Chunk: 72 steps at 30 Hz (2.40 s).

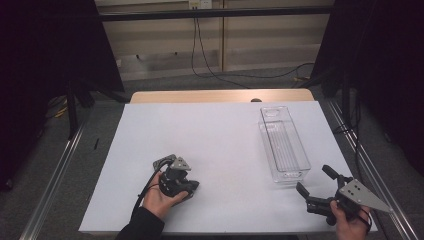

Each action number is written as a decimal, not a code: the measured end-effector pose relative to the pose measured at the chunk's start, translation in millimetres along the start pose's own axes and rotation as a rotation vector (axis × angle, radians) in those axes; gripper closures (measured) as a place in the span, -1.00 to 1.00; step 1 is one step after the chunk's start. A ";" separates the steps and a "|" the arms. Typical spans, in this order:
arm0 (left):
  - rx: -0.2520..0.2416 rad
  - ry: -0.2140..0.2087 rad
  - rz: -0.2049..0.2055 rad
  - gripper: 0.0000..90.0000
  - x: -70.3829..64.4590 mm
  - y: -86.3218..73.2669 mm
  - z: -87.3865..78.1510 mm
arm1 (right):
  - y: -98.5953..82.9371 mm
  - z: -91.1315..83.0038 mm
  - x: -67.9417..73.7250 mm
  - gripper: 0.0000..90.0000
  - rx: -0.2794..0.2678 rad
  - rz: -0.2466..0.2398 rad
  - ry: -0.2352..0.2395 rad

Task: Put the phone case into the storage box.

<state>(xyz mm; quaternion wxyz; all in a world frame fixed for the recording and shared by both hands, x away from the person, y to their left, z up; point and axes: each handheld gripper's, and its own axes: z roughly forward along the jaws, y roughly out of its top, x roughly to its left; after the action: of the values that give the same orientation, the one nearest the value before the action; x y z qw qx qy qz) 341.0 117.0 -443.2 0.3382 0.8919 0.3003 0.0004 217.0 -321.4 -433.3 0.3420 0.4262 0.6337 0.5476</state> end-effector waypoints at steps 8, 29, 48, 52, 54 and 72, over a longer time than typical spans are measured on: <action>0.000 -0.002 0.002 1.00 -4.2 -8.0 -5.8 | -0.6 0.1 -0.9 -1.00 0.010 -0.002 -0.012; -0.005 -0.003 -0.051 1.00 0.4 -30.6 -25.8 | -0.4 -0.6 -1.1 -1.00 -0.002 0.002 -0.019; -0.013 0.031 -0.110 1.00 11.6 -56.7 -51.0 | -0.2 -0.9 -0.8 -1.00 -0.004 0.004 -0.016; -0.016 0.042 -0.123 1.00 13.6 -61.1 -55.3 | -0.3 -0.7 -1.0 -1.00 -0.004 0.006 -0.016; -0.015 0.050 -0.124 1.00 14.7 -63.0 -57.5 | -0.3 -0.6 -1.0 -1.00 -0.004 0.006 -0.015; -0.009 0.082 -0.108 1.00 21.3 -74.4 -70.1 | -0.2 -0.5 0.5 -1.00 -0.004 0.002 -0.007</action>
<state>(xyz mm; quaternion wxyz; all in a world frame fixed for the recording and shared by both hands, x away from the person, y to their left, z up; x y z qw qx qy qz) 304.3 214.7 -438.4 0.3292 0.8721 0.3614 0.0201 216.3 -321.1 -433.4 0.3444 0.4280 0.6312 0.5475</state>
